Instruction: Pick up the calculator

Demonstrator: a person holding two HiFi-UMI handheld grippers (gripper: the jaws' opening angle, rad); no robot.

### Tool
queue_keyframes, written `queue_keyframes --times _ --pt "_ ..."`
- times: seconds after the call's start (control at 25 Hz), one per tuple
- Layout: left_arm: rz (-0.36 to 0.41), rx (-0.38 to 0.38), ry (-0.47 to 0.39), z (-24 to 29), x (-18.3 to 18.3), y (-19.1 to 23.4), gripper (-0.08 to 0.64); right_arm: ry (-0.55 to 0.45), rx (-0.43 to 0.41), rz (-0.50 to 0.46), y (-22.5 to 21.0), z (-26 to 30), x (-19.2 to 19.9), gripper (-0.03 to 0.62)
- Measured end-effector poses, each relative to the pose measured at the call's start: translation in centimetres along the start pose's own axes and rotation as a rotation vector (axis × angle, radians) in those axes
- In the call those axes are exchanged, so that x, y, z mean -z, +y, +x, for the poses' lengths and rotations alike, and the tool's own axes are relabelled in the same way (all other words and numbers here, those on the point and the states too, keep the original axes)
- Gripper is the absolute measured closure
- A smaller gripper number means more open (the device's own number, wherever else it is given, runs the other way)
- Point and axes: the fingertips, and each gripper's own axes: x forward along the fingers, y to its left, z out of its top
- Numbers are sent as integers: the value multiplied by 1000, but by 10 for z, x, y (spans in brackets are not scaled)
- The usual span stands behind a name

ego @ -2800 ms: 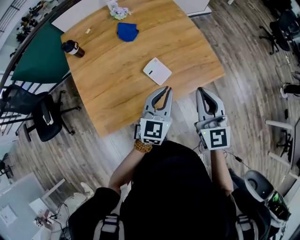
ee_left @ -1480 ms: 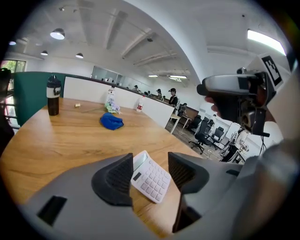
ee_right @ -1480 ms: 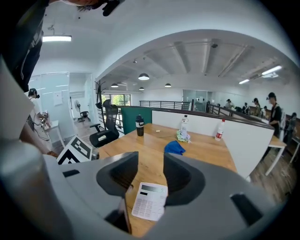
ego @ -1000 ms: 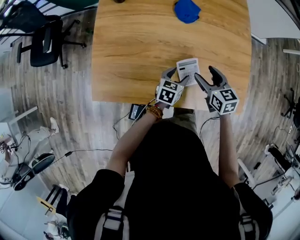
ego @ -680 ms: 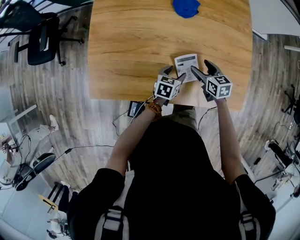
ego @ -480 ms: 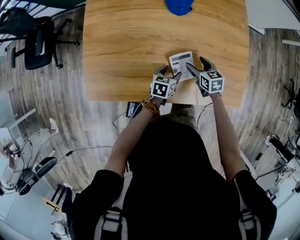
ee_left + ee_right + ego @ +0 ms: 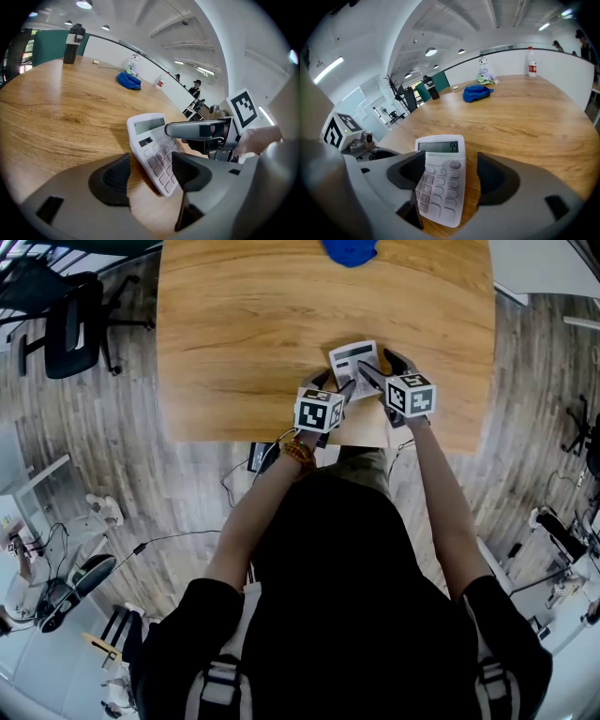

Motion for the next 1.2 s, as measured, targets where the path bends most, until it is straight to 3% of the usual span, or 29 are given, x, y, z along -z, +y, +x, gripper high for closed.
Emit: queue_keyframes --times 0.48,1.2 --pt "-50 -7 -29 1 0 4 268 73 -28 8 9 15 26 235" --pt "-53 20 6 8 1 -3 268 -1 -7 144 7 19 19 241"
